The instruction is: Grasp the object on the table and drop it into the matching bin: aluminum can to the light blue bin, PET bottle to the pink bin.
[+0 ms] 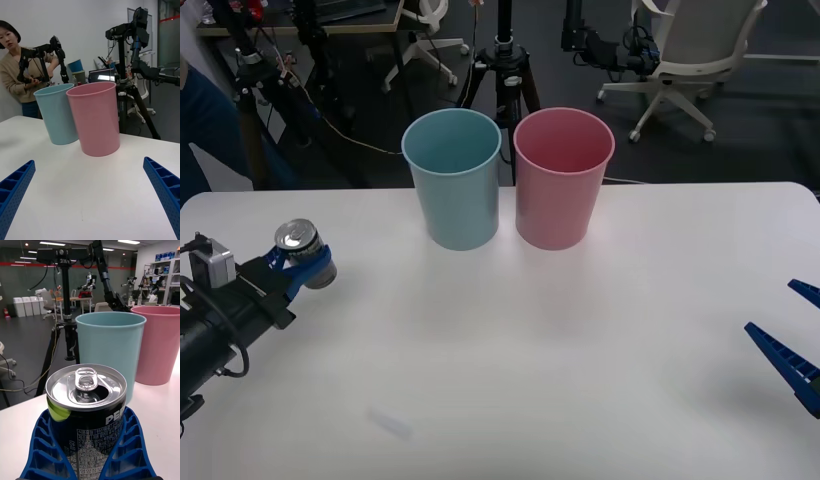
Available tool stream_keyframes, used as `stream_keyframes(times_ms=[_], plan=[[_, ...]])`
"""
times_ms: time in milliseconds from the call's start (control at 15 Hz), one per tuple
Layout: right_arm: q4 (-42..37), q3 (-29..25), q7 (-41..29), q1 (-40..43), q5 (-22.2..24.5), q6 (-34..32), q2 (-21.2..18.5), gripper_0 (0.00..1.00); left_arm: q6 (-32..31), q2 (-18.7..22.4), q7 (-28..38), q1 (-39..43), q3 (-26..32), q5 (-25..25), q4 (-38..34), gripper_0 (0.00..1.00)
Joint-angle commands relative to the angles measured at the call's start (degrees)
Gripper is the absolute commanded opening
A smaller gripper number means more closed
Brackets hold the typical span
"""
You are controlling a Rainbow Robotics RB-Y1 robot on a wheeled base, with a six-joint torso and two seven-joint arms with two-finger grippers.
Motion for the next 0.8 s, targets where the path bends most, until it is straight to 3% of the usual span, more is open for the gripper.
stream_keyframes(times_ms=[67, 400, 533, 800], plan=[[0.0, 0.0, 0.0, 0.0, 0.0, 0.0, 0.0, 1.0, 4.14, 3.12, 1.29, 2.28, 0.0, 0.56, -6.48, 0.0], [0.0, 0.0, 0.0, 0.0, 0.0, 0.0, 0.0, 1.0, 6.69, 11.38, 4.71, 2.54, -0.09, 2.58, -13.6, 0.0], [0.0, 0.0, 0.0, 0.0, 0.0, 0.0, 0.0, 1.0, 6.95, 14.46, 9.28, 1.23, -0.88, 2.58, -15.45, 0.0], [0.0, 0.0, 0.0, 0.0, 0.0, 0.0, 0.0, 1.0, 8.89, 19.73, 17.19, -7.83, -6.41, 1.79, -15.89, 0.0]])
